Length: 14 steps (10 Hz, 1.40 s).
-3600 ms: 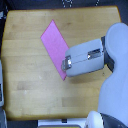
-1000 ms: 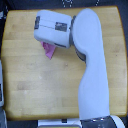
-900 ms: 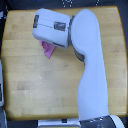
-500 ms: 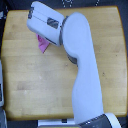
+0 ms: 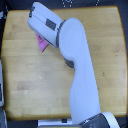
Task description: Folding a cloth
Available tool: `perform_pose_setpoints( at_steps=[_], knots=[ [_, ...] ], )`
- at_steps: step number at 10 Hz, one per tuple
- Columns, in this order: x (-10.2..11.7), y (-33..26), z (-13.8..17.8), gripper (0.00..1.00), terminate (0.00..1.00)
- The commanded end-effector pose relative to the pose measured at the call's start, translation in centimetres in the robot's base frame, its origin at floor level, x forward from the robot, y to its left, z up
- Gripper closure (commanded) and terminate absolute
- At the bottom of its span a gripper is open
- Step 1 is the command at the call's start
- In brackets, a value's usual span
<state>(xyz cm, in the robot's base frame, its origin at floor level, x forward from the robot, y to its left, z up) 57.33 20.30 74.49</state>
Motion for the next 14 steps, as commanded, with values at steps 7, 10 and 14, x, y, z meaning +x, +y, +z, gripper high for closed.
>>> perform_pose_setpoints(
  at_steps=[7, 10, 14],
  knots=[
    [6.7, -1.4, 0.6, 0.00, 0.00],
    [3.4, -1.2, -1.4, 0.00, 0.00],
    [2.9, -1.2, -1.1, 0.00, 0.00]
  ],
)
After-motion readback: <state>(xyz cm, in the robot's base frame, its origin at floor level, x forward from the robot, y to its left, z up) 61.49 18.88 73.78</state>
